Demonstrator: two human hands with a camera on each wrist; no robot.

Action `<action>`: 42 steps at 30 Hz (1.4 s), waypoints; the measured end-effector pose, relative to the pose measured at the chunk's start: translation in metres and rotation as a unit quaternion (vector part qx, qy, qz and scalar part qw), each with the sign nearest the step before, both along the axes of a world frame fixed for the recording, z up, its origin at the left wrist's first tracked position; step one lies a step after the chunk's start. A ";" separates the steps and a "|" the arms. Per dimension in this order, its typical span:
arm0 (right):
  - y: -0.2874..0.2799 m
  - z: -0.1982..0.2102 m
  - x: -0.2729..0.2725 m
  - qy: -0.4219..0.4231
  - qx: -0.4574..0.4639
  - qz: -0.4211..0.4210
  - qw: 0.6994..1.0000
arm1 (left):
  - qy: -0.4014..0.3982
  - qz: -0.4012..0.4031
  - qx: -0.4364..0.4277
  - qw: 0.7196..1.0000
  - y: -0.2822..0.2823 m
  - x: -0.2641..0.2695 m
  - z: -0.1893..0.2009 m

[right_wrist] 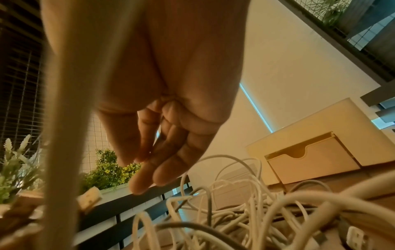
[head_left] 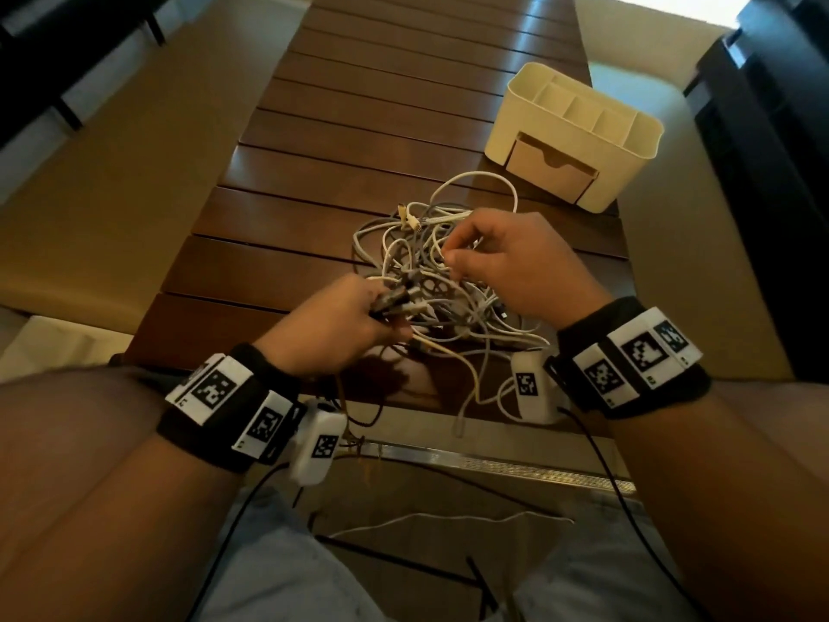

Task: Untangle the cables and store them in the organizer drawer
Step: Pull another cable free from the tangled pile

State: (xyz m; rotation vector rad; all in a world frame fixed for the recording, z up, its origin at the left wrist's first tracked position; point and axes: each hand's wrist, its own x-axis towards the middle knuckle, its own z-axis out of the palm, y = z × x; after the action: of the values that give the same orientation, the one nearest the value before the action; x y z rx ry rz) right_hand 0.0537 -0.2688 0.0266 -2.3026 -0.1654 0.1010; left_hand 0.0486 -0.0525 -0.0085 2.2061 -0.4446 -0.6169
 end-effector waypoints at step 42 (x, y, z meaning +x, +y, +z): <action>-0.025 0.011 0.008 -0.172 0.080 -0.217 0.958 | -0.049 0.104 -0.137 0.984 0.012 0.012 0.011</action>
State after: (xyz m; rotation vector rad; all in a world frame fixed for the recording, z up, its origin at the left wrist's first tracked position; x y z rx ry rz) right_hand 0.0616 -0.2935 0.0372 -2.1244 0.1548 -0.5207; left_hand 0.0605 -0.0409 0.0025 1.9919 -0.3215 -0.3157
